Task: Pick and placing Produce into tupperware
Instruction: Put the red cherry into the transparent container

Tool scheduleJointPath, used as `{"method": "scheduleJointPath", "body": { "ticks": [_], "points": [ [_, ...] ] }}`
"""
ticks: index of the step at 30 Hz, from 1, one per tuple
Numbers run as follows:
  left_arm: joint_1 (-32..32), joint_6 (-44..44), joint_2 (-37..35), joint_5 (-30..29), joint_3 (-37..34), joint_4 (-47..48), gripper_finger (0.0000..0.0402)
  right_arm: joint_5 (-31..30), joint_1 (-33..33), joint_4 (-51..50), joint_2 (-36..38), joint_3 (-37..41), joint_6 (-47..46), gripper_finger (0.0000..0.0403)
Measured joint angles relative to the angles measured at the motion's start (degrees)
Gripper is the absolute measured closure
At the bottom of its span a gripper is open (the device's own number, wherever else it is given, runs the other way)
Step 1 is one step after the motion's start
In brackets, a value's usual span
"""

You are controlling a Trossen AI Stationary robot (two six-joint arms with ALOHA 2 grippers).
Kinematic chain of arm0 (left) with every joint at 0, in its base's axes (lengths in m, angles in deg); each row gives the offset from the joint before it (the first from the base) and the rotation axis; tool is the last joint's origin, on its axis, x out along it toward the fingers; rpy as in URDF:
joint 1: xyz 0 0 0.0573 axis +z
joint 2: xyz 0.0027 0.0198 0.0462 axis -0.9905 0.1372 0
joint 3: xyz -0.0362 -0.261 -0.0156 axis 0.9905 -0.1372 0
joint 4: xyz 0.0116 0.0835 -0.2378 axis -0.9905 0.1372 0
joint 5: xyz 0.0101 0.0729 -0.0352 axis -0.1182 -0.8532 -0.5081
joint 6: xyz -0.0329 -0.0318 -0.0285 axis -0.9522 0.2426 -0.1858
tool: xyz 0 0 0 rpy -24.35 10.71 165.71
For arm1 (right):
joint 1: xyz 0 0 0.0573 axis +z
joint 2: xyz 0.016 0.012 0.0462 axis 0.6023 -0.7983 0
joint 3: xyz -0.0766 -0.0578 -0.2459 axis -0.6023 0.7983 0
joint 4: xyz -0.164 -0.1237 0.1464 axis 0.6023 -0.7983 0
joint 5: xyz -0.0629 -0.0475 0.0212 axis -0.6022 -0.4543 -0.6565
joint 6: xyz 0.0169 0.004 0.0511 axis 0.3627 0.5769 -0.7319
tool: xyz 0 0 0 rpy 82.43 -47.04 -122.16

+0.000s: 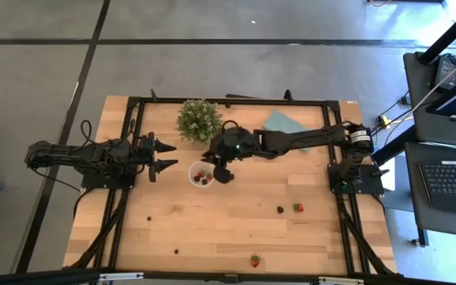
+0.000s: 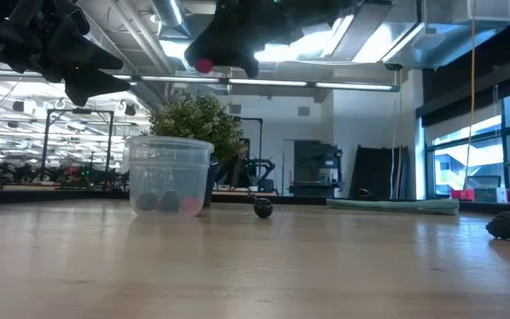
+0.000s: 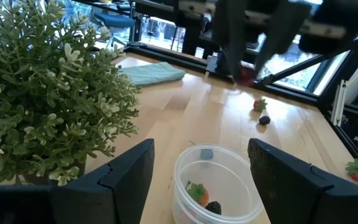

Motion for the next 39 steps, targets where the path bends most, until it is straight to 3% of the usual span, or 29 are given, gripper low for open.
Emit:
{"method": "scheduleJointPath", "body": {
  "ticks": [9, 21, 39],
  "points": [
    [-0.01, 0.01, 0.02, 0.15, 0.00, 0.28, 0.0151, 0.21, 1.79, 8.15, -8.62, 0.07, -0.57, 0.0326],
    [-0.01, 0.01, 0.02, 0.23, 0.00, 0.28, 0.0151, 0.14, 1.61, 8.79, -14.71, 0.07, -0.89, 0.0326],
    [-0.01, 0.03, 0.02, 0.20, 0.00, 0.28, 0.0151, 0.15, 1.61, 8.77, -15.18, 0.07, 3.57, 0.0326]
  ]
}}
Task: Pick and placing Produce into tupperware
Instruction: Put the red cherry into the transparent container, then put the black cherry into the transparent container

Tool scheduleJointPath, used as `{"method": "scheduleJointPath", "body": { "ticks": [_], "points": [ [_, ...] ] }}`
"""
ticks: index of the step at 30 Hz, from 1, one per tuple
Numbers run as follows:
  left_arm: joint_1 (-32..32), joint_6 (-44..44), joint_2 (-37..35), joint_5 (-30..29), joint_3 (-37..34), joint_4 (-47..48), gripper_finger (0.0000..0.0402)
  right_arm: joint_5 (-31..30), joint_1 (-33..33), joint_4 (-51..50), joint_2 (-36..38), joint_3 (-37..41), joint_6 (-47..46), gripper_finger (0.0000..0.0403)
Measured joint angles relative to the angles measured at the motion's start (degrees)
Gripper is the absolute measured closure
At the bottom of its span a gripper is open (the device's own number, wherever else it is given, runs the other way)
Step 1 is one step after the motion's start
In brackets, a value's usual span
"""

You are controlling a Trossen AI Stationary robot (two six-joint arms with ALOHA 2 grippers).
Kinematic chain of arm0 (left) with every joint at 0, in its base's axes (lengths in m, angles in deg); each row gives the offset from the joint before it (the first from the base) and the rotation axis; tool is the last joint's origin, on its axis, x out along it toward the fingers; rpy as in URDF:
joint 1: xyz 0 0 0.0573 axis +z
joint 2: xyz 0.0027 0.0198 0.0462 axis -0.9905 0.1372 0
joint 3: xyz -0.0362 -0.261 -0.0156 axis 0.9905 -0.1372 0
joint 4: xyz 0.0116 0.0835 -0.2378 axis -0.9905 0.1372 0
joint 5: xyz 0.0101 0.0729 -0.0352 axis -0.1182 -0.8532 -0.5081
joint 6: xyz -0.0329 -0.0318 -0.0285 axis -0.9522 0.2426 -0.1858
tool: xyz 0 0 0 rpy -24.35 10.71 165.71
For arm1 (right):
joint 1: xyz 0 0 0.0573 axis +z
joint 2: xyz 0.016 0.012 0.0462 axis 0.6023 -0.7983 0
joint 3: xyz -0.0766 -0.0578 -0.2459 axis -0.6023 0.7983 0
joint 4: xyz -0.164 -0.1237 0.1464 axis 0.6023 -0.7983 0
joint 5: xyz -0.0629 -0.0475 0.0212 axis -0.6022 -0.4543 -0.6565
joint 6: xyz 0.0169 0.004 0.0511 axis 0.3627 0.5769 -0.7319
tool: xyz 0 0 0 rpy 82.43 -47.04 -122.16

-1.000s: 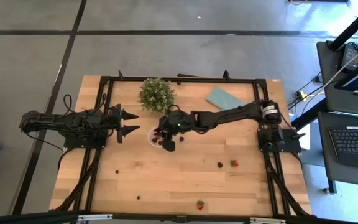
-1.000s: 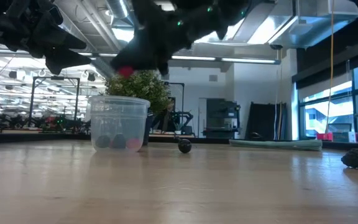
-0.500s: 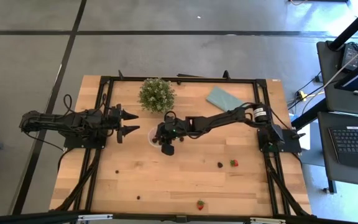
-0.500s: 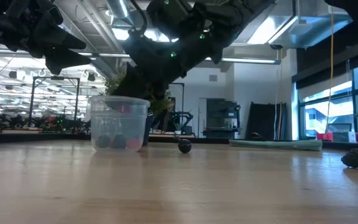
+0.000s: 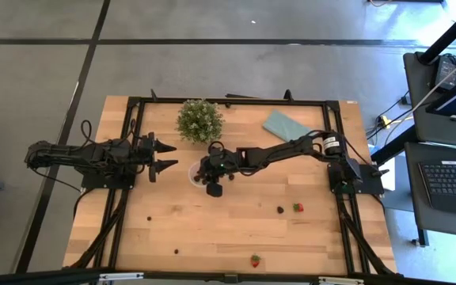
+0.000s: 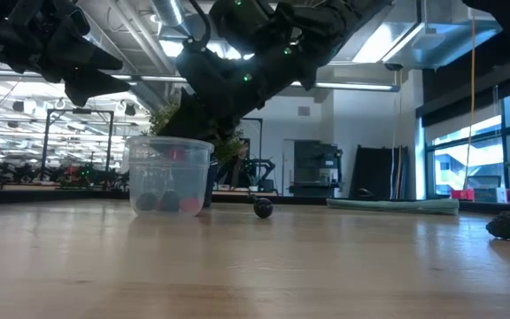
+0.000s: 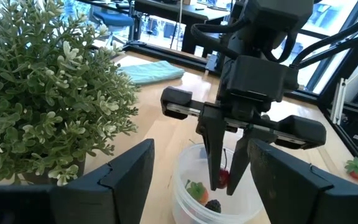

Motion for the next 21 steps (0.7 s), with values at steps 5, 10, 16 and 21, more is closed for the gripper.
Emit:
{"method": "scheduleJointPath", "body": {
  "ticks": [5, 10, 16, 21],
  "points": [
    [0.00, 0.00, 0.00, 0.00, 0.00, 0.00, 0.0151, 2.21, 0.00, 0.00, 0.00, 0.00, 0.26, 0.0326],
    [0.00, 0.02, 0.00, -0.02, 0.00, 0.00, 0.0151, 3.91, 0.00, -0.03, 0.00, 0.00, -0.19, 0.0299],
    [0.00, 0.16, 0.00, -0.02, 0.00, 0.00, 0.0151, 3.96, -0.27, -0.07, 0.01, 0.00, -1.91, 0.0247],
    [0.01, 0.15, 0.00, -0.02, 0.00, 0.00, 0.0151, 3.95, -0.36, -2.45, 2.78, 0.03, -0.52, 0.0221]
  ]
}}
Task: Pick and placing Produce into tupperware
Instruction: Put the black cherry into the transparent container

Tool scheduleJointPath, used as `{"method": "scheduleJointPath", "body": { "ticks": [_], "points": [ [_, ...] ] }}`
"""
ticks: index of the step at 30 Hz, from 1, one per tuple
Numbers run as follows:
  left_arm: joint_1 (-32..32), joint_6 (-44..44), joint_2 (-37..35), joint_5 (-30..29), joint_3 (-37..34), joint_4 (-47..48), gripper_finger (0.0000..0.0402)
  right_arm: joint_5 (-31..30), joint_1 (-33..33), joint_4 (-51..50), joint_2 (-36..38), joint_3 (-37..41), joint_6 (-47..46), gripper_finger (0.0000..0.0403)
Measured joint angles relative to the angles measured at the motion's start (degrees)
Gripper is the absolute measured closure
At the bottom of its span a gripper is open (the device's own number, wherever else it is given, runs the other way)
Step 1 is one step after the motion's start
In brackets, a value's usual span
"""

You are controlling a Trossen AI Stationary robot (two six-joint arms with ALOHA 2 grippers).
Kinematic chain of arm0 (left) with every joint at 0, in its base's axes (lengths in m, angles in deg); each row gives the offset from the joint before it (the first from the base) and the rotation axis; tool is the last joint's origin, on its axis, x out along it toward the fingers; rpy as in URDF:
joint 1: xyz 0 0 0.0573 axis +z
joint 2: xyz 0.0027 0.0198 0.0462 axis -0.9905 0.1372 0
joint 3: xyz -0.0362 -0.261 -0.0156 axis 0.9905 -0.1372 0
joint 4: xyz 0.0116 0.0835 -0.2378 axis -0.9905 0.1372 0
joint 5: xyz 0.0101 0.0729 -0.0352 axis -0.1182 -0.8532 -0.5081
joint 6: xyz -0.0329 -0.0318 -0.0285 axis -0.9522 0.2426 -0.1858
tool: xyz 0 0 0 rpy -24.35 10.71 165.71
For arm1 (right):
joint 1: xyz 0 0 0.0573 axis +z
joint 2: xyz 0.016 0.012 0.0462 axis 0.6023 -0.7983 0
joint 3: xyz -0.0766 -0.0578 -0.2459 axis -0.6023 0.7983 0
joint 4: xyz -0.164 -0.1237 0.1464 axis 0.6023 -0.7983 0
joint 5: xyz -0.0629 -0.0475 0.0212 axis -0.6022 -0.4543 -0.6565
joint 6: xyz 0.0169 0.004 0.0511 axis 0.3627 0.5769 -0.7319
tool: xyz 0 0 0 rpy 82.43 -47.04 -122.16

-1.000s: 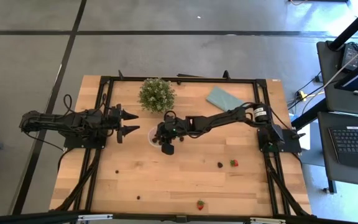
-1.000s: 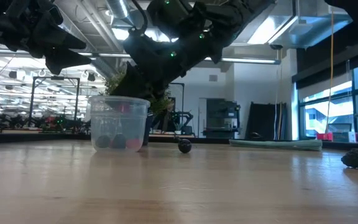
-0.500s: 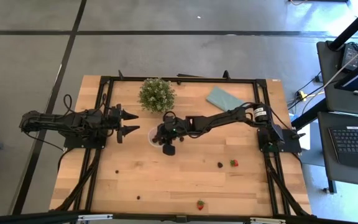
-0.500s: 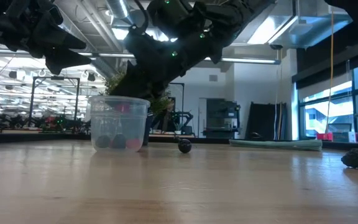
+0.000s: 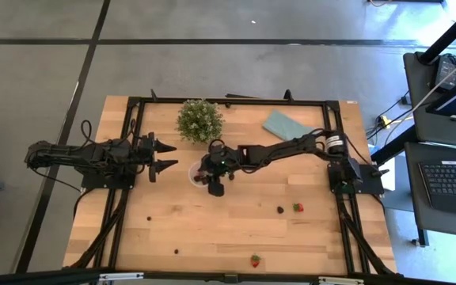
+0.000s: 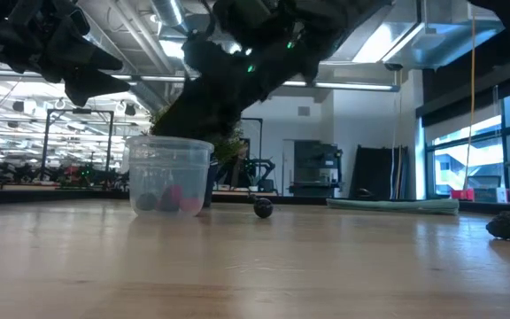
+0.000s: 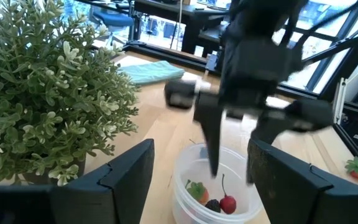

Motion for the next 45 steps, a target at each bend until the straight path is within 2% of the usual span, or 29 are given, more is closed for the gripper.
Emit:
{"method": "scheduleJointPath", "body": {
  "ticks": [4, 8, 12, 17, 21, 26, 29, 45],
  "points": [
    [0.01, 0.02, -0.02, -0.01, 0.00, 0.08, 0.0151, 0.02, 0.04, -1.73, 5.21, -0.14, 6.07, 0.0211],
    [-0.01, 0.00, -0.02, -0.04, 0.02, 0.89, 0.0151, 0.03, 0.06, -11.01, 10.93, -0.10, 11.01, 0.0210],
    [0.01, 0.01, -0.02, -0.16, 0.00, 1.85, 0.0151, 0.00, -0.04, -21.49, 15.50, -0.09, 11.47, 0.0210],
    [0.01, 0.02, -0.02, -0.31, 0.00, 2.32, 0.0151, -0.87, -0.05, -31.99, 17.02, 0.28, 16.18, 0.0210],
    [0.01, 0.02, -0.02, -0.31, 0.00, 2.41, 0.0151, -0.97, -0.07, -30.41, 16.68, 3.44, 20.69, 0.0210],
    [0.01, -0.01, 0.00, -0.31, 0.02, 2.61, 0.0151, -1.01, -0.64, -22.47, 14.76, 8.57, 21.20, 0.0210],
    [-0.01, -0.04, -0.01, -0.29, 0.02, 2.67, 0.0151, -1.14, -1.00, -21.12, 12.72, 10.71, 21.37, 0.0210],
    [-0.01, -0.22, 0.00, -0.28, 0.02, 2.96, 0.0151, -1.11, -1.99, -19.04, 5.17, 11.69, 21.60, 0.0210]
  ]
}}
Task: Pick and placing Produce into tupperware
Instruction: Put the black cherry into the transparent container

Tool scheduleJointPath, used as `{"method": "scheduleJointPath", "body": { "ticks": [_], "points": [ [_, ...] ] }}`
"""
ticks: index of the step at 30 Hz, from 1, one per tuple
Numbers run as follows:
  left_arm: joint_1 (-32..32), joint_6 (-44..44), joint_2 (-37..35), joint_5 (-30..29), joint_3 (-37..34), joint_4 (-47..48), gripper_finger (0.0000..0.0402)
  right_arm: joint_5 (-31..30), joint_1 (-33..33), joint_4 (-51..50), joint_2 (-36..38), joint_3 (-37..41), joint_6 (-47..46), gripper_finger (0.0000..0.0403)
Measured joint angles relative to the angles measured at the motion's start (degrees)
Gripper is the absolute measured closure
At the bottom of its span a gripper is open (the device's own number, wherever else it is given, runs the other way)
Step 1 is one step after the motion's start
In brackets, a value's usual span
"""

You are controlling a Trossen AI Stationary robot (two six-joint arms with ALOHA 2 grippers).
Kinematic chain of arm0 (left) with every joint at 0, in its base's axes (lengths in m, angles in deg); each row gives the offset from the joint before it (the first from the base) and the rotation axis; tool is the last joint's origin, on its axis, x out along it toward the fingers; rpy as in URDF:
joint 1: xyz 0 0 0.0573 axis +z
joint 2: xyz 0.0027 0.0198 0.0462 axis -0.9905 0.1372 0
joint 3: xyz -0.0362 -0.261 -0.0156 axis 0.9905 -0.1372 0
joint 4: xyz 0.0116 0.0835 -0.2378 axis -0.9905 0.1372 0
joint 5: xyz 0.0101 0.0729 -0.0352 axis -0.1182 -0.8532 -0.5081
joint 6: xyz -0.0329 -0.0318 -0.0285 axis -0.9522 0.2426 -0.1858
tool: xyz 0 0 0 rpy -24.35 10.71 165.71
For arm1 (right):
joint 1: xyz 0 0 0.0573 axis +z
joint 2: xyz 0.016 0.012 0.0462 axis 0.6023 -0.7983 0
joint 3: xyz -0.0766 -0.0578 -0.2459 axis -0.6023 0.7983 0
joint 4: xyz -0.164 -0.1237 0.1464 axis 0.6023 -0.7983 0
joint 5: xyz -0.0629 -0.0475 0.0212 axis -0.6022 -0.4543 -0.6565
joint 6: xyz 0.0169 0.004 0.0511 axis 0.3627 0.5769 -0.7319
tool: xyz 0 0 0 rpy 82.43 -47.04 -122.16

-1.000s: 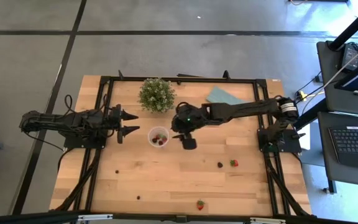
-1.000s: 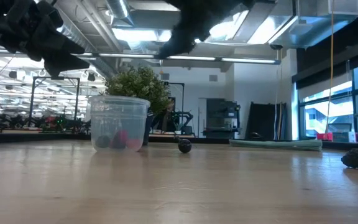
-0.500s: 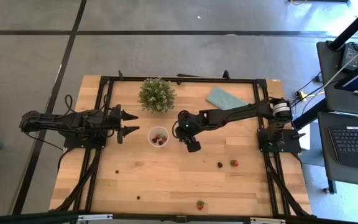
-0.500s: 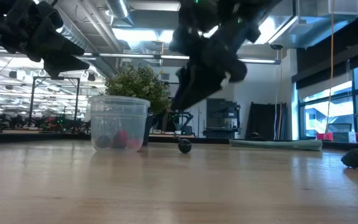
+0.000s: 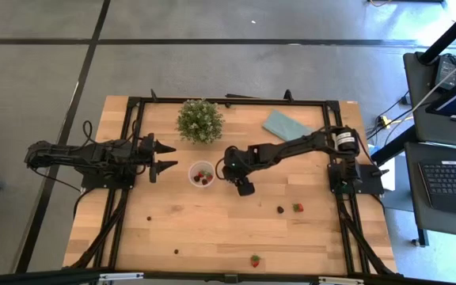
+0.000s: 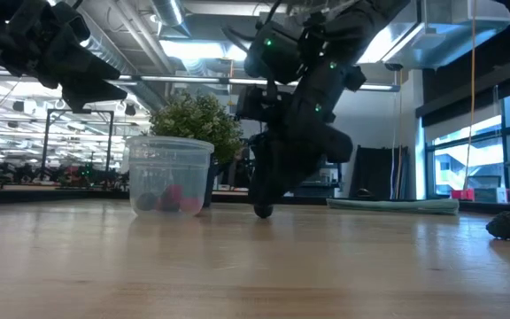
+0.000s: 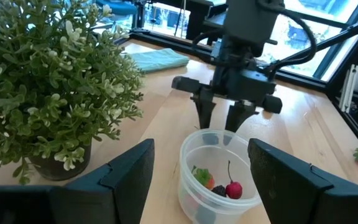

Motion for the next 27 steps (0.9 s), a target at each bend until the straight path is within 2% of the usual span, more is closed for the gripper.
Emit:
{"method": "scheduleJointPath", "body": {
  "ticks": [15, 27],
  "points": [
    [0.00, 0.00, -0.02, 0.01, 0.00, -0.01, 0.0151, -1.31, -1.79, -2.04, -0.15, 0.00, -0.01, 0.0210],
    [0.01, -0.15, -0.02, 0.00, 0.00, -0.01, 0.0151, -1.02, -1.88, -0.56, -2.97, -0.30, -1.46, 0.0213]
  ]
}}
